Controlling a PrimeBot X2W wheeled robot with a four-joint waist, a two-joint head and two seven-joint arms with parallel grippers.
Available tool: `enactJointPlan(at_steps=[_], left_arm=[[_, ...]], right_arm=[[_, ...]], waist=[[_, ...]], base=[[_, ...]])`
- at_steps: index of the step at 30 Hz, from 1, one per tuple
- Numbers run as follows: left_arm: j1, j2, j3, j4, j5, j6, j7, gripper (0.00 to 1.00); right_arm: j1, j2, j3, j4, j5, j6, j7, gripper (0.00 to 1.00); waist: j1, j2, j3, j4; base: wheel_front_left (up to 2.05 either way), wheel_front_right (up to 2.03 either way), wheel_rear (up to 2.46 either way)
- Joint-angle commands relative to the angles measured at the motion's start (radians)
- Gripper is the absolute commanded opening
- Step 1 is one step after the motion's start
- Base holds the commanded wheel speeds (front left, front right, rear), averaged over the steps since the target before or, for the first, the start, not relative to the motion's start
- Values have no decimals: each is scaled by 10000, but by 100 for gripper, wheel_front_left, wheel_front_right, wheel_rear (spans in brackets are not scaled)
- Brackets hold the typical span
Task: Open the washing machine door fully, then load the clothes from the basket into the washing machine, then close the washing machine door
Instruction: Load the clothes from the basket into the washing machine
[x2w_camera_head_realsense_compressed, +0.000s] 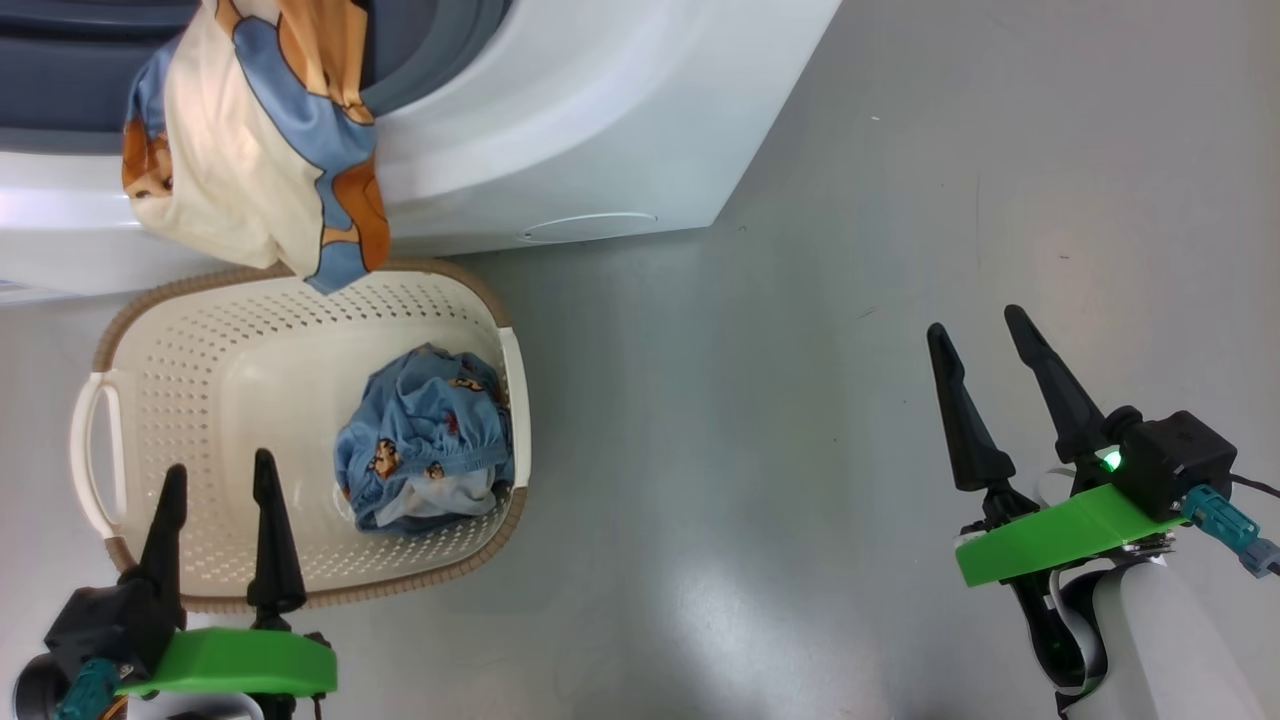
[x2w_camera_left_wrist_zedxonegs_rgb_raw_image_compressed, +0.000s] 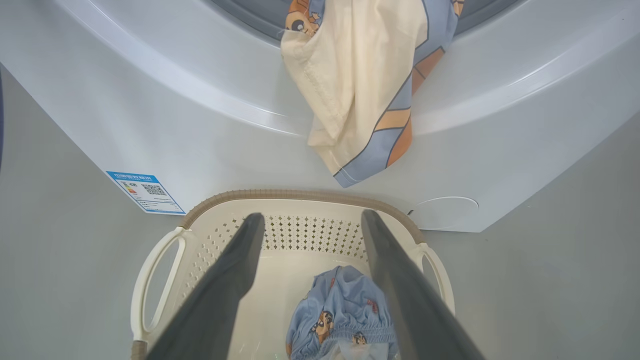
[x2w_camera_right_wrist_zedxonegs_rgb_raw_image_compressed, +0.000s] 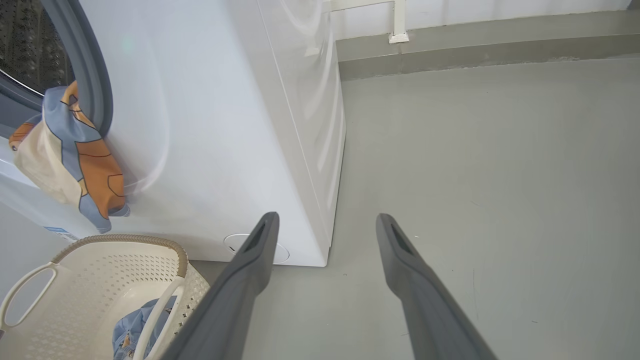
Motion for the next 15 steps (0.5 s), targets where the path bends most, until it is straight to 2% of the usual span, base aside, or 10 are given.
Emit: enactJointPlan(at_steps=[1,15], left_arm=[[260,153,289,-149,-93,77,-53,100],[105,153,288,-158,22,3,-53,100]], right_arm=[[279,8,214,-188,-27,16,-48,100],[317,24,194,-189,17,16,-48,100]], waist=[[0,0,-9,-11],[0,0,-37,-8]], base=[[0,0,0],[0,0,0]])
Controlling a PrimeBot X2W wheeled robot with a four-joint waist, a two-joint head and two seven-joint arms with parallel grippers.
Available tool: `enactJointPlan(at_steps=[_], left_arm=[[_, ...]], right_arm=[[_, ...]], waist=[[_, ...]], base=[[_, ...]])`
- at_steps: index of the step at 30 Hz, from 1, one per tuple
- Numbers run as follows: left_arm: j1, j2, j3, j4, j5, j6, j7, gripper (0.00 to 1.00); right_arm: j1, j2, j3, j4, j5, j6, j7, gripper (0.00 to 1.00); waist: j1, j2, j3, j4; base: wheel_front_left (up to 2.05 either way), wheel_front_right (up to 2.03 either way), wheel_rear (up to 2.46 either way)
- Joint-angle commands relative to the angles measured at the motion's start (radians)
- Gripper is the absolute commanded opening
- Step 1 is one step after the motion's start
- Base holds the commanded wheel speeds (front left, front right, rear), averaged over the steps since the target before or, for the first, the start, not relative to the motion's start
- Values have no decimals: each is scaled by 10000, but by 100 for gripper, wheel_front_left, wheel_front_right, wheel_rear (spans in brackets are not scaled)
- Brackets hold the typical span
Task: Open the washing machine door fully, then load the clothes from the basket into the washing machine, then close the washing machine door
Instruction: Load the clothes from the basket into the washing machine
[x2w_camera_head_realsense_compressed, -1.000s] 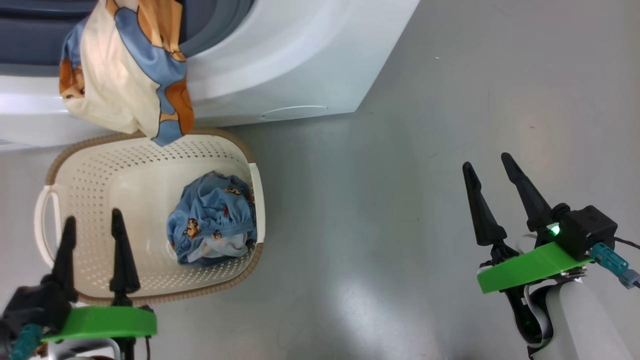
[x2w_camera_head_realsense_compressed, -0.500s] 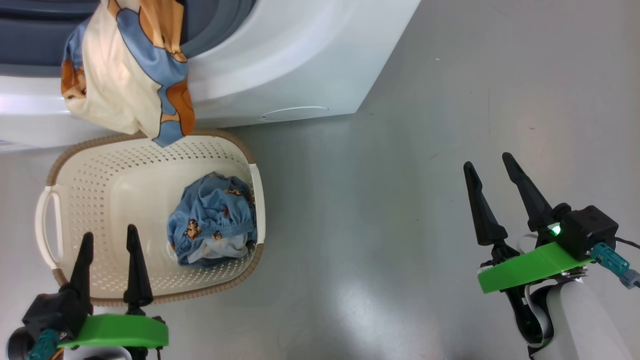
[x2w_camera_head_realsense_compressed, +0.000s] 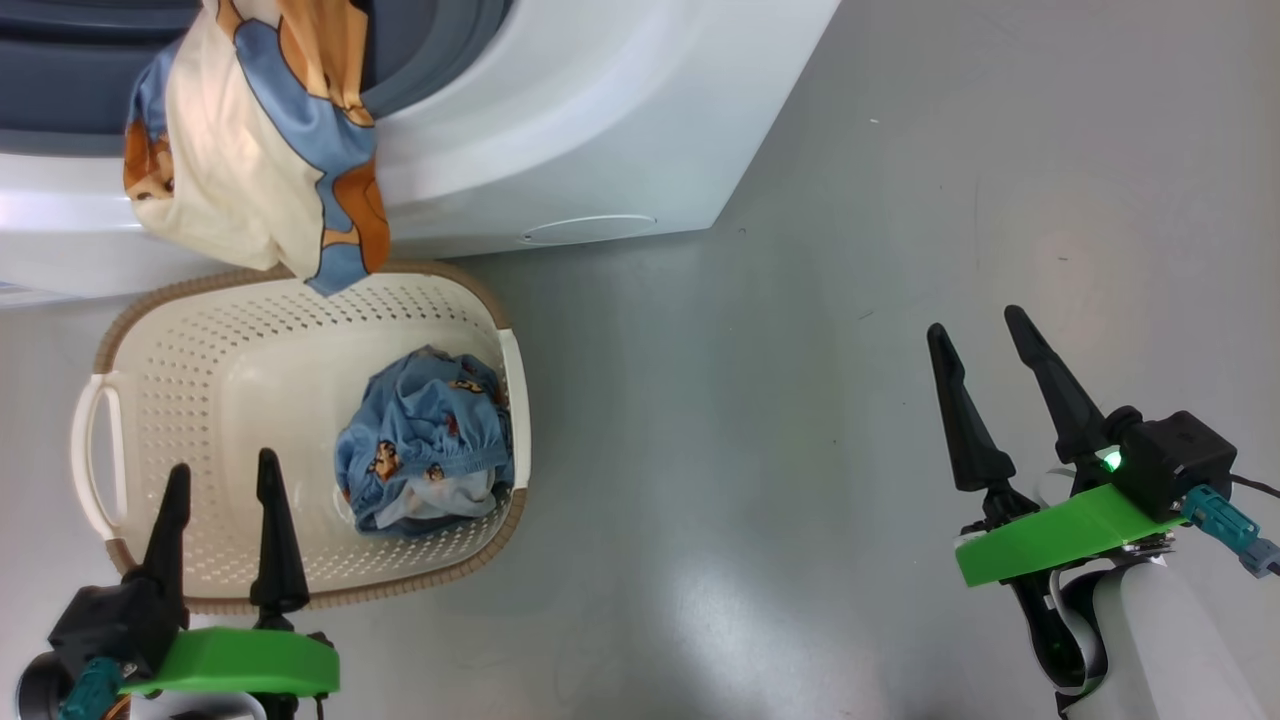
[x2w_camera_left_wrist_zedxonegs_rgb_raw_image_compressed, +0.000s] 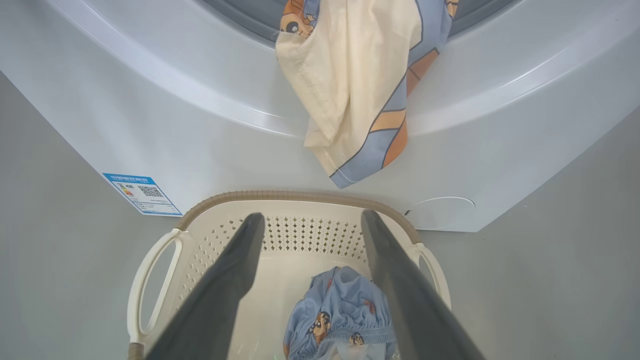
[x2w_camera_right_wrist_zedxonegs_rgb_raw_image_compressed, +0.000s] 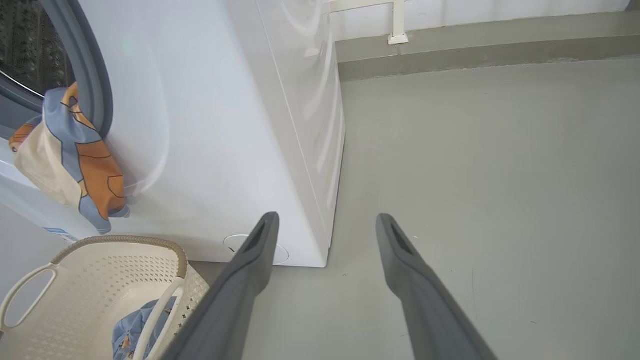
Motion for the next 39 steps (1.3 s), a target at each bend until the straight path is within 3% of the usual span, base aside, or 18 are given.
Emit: enactJointPlan(at_steps=[1,17,39], left_arm=[[86,151,351,-150,8,9,-55,100],[-1470,276,787,698,664,-565,-55,100],[-4988,536,1041,3993,677,-919,-55,100]], right_arm=[[319,23,207,-192,21,16,-48,100],[215,78,426,-77,58,16,-48,100],[-43,213,369,-75,70,16,-48,100]], waist=[[0,0,-10,-10],[0,0,-21,-332],[0,0,799,-802]], base=[[0,0,0],[0,0,0],[0,0,0]])
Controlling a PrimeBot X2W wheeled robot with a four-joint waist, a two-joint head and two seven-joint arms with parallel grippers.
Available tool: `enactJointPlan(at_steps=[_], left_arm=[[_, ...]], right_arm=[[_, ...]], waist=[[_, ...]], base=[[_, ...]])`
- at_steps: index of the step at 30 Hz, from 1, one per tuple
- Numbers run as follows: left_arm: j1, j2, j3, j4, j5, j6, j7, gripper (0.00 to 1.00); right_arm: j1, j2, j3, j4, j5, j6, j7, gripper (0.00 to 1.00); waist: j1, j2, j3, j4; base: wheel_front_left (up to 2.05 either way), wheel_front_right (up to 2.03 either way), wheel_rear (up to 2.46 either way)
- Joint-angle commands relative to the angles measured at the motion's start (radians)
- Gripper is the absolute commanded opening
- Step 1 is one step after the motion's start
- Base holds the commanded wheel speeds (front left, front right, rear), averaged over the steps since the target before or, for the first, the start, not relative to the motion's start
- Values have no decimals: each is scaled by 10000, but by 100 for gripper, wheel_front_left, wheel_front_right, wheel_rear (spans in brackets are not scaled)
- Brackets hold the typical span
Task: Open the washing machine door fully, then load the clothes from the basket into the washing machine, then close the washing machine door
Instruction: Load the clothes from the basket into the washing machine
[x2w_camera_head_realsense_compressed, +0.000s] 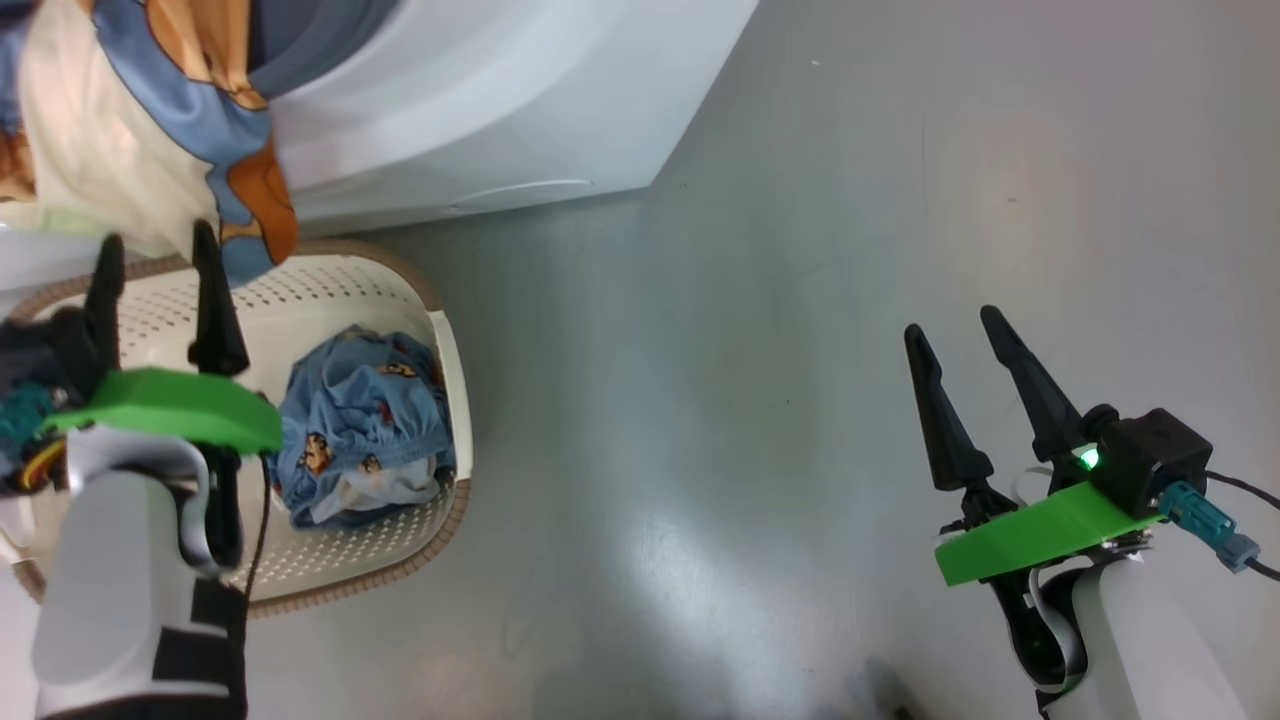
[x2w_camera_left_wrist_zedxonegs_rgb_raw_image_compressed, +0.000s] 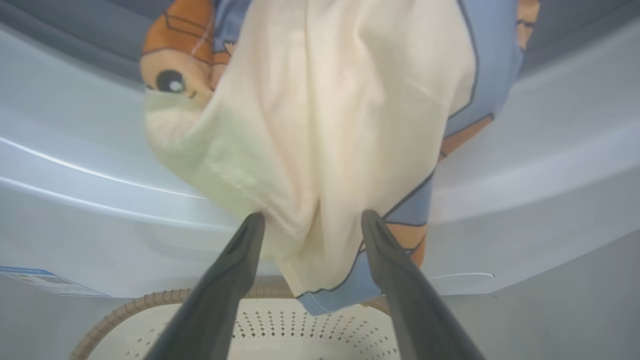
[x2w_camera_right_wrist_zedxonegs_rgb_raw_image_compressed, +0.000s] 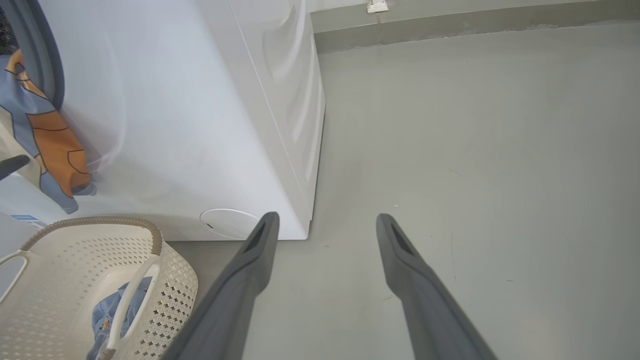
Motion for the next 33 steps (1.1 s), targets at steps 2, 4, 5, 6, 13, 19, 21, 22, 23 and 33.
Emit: enactJointPlan(at_steps=[2,4,5,6,13,19,21,22,23,33], left_arm=[[-198,355,277,-52,-34,-93,-53,100],[-441,380,271,47,-43,-197,-53,100],[-553,379,248,76,-38,-245,-53,100],[-657,383,216,98,-17,-287,-53,100],[-1446,377,296,584,-544,-647,-53,75],[-1977,474,194,1010,-1025,-785,-53,0],[-1972,501,109,916,-1044,-798,-53,0],[-1940,504,103,841,-1085,-802,-53,0],[-1882,498,93,754,-1115,-805,-53,0],[-916,467,-95,-760,-906,-813,-53,0]], right_arm=[[24,41,181,-219,73,16,-48,100],[-4,61,187,-226,73,16,-48,100],[-21,70,196,-231,75,16,-48,100],[-34,80,202,-231,77,16,-48,100],[-132,154,214,-171,116,16,-48,100],[-181,190,198,-114,104,16,-48,100],[-185,201,173,-97,107,16,-48,100],[-180,208,159,-92,103,16,-48,100],[-171,216,134,-88,106,16,-48,100],[-24,238,66,45,183,16,-48,100]], waist=[[0,0,156,-72],[0,0,238,-98],[0,0,276,-118],[0,0,310,-137],[0,0,483,-257],[0,0,500,-296],[0,0,465,-285],[0,0,440,-274],[0,0,405,-253],[0,0,-184,118]], base=[[0,0,0],[0,0,0],[0,0,0],[0,0,0],[0,0,0],[0,0,0],[0,0,0],[0,0,0],[0,0,0],[0,0,0]])
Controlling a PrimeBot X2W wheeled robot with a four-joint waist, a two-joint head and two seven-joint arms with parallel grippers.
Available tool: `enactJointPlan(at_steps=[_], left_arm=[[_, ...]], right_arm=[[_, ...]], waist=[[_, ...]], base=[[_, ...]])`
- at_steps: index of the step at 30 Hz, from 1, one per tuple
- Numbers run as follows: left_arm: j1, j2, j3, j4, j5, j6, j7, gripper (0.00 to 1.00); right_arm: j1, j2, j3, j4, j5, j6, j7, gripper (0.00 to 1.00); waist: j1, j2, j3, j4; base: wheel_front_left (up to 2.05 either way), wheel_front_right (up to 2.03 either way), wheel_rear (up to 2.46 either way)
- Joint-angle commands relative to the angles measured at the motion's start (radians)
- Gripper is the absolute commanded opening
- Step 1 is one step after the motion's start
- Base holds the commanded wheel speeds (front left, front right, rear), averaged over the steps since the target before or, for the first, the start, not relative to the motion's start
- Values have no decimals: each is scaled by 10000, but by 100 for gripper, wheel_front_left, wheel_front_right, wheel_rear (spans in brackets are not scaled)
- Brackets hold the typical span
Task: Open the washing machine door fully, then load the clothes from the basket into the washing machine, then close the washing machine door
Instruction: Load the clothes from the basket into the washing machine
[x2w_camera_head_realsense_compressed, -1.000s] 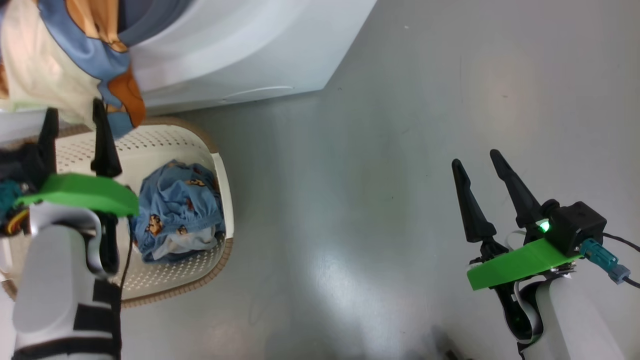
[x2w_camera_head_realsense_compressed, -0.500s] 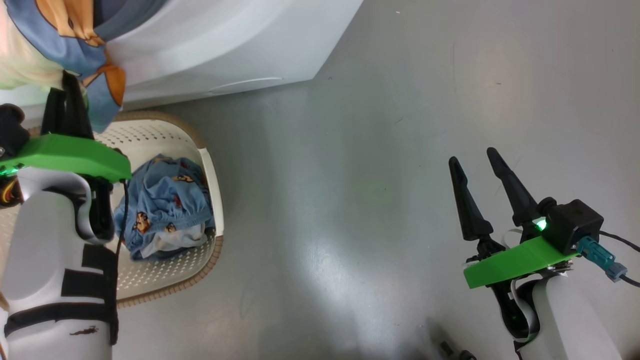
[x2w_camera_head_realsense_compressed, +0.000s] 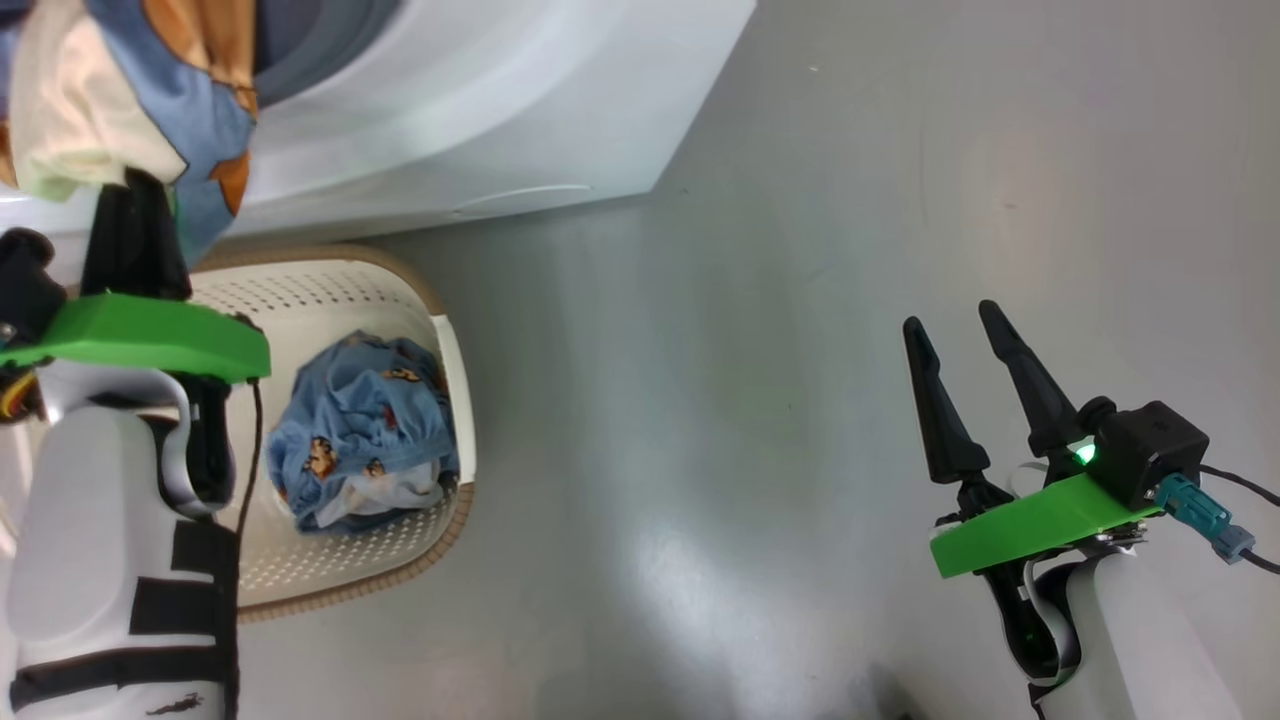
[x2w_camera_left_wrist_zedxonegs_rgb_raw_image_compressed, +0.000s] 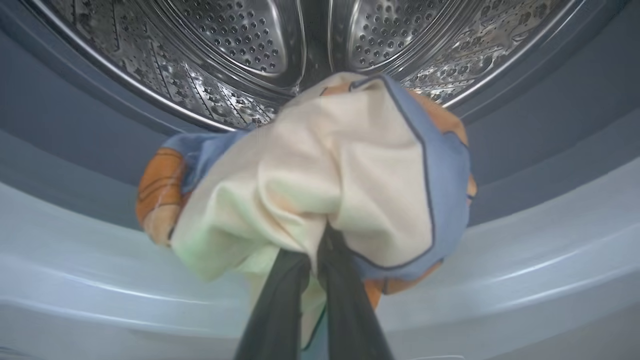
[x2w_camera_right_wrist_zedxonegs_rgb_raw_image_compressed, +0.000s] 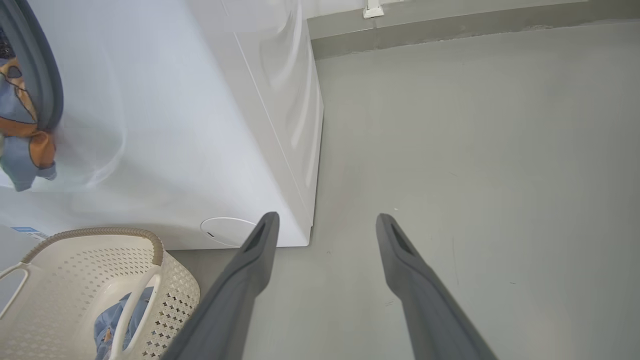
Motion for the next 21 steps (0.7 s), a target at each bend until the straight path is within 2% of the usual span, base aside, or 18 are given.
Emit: enactJointPlan(at_steps=[1,9,21], left_arm=[[101,423,185,-598,259,-25,-139,0],[-80,582,51,-1218,815,-25,-139,0],[-2266,1431,-120,32,1099,75,357,0]], right_arm=[[182,44,216,-143,159,16,-48,100],[207,47,312,-38,192,16,-48,100],[125,80,498,27,329,16,-48,100]], waist=[[0,-1,-174,152],[0,-1,-379,188],[0,-1,-264,-269]], base=[[0,0,0],[0,0,0],[0,0,0]])
